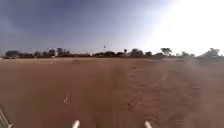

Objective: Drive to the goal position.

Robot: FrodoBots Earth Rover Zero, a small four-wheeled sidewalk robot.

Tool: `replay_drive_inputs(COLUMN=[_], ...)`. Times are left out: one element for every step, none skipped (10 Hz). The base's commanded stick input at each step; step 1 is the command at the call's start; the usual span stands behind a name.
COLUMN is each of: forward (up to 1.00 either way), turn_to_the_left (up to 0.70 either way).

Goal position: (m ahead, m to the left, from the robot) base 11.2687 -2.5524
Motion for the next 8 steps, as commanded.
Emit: replay_drive_inputs(forward=[1.0, 1.0, 1.0, 1.0, 1.0, 1.0, 1.0, 1.0], turn_to_the_left=[-0.14, -0.26, 0.0, 0.0, 0.0, 0.0, 0.0, 0.0])
